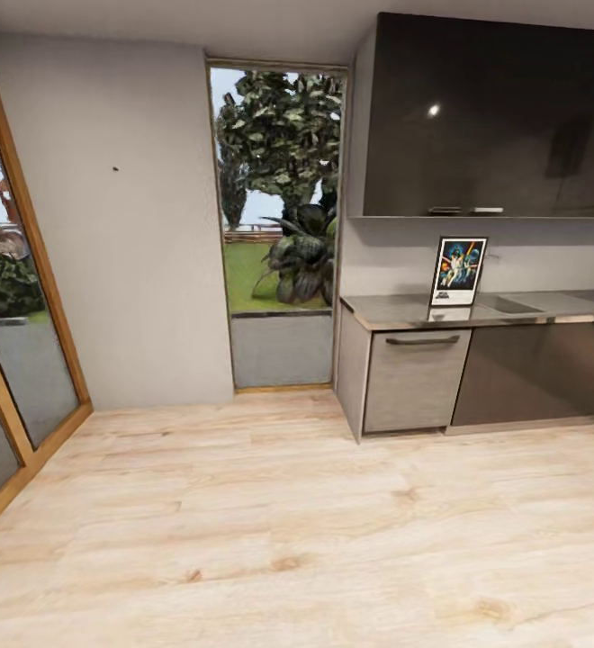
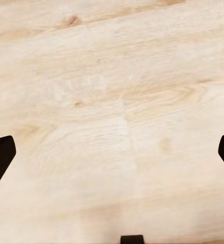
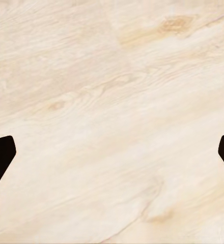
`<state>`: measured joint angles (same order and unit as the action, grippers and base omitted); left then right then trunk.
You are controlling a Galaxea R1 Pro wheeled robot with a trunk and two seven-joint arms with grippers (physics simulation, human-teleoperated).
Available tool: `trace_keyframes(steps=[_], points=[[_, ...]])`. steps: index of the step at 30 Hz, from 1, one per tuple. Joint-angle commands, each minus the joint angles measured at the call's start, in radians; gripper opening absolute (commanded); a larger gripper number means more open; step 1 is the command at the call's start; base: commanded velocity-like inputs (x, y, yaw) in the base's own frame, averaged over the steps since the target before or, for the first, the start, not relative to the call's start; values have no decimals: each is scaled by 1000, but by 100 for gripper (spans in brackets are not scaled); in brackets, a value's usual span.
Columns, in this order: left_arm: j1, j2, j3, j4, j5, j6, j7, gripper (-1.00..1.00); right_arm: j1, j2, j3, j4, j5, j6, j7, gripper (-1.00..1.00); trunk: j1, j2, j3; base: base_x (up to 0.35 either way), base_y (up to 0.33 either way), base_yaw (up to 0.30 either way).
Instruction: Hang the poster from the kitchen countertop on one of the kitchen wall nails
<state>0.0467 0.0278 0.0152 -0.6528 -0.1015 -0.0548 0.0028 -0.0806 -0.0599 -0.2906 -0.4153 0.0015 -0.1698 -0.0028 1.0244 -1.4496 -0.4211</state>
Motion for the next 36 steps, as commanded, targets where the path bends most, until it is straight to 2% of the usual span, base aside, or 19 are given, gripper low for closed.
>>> trace_keyframes(steps=[1,36], points=[[0,0,2,-1,-10,-2,0,100,-1,0,-2,1,0,-4,0,100,1,0,-1,312,-149,0],[0,0,0,-1,-12,-2,0,100,-1,3,1,1,0,-4,0,100,1,0,-1,312,-149,0]])
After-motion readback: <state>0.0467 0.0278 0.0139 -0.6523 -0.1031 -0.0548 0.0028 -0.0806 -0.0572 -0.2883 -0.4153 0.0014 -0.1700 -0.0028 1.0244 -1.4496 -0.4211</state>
